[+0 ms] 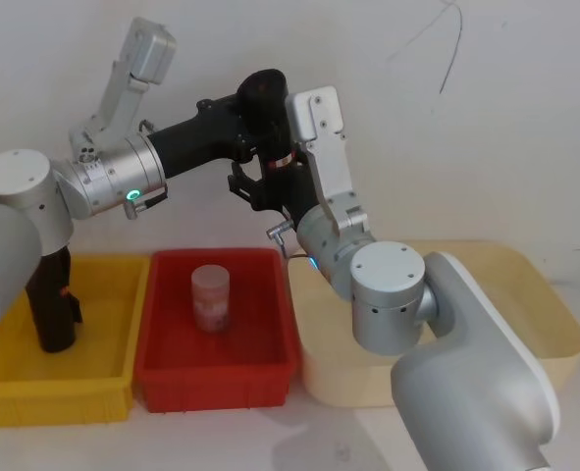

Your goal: Pick up the garbage bag with the one hand and transfer it to the other hand.

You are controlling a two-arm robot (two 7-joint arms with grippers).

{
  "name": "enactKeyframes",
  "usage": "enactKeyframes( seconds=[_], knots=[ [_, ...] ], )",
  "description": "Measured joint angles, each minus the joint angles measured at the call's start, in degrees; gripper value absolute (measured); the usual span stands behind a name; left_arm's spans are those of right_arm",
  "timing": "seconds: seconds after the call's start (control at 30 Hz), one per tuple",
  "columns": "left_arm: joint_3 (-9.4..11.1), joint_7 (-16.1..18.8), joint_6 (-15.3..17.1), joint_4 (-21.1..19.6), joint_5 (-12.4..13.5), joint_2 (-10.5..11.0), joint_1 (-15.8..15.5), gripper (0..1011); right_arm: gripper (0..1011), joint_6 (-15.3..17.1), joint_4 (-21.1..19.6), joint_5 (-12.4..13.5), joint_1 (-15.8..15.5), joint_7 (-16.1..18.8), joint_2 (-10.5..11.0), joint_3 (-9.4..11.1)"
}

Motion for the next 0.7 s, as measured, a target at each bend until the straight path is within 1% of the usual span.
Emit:
enactKeyframes(
  seconds=[0.03,0.1,0.13,0.17,0.27,0.33,0.37,0.4,0.47,0.5,0.63,0.7],
  knots=[
    [0.0,0.0,0.0,0.0,0.01,0.0,0.0,513,955,-0.14,0.43,-0.06,0.27,-0.12,-0.17,0.02],
    [0.0,0.0,0.0,0.0,0.0,0.0,0.0,513,900,-0.26,0.89,-0.13,0.52,-0.26,-0.33,0.04],
    [0.0,0.0,0.0,0.0,0.01,0.0,0.0,513,900,-0.39,1.3,-0.18,0.76,-0.34,-0.46,0.06],
    [0.0,0.0,0.0,0.0,0.0,0.01,0.0,513,852,-0.45,1.49,-0.21,0.86,-0.38,-0.53,0.07],
    [0.0,0.0,0.0,0.0,0.0,0.0,0.0,513,792,-0.57,1.93,-0.26,1.13,-0.47,-0.68,0.09],
    [0.0,0.0,0.0,-0.01,0.0,0.0,0.0,513,712,-0.7,2.38,-0.33,1.39,-0.6,-0.85,0.12],
    [0.0,0.0,0.0,-0.01,0.0,0.0,0.0,513,712,-0.7,2.38,-0.33,1.39,-0.6,-0.85,0.12],
    [0.0,0.0,0.0,-0.01,0.0,0.0,0.0,513,659,-0.75,2.58,-0.38,1.51,-0.67,-0.92,0.13],
    [0.0,0.0,0.0,-0.01,0.0,0.0,0.0,513,601,-0.86,2.84,-0.42,1.66,-0.73,-1.01,0.15],
    [0.0,0.0,0.0,0.0,0.0,0.0,0.0,513,553,-0.86,2.84,-0.42,1.66,-0.73,-1.01,0.15],
    [0.0,0.01,0.0,-0.01,0.0,0.0,0.0,513,501,-0.98,3.26,-0.47,1.88,-0.8,-1.15,0.17],
    [0.0,0.01,0.0,-0.01,0.01,0.0,0.0,513,501,-1.03,3.43,-0.49,1.98,-0.83,-1.22,0.2]
  ],
)
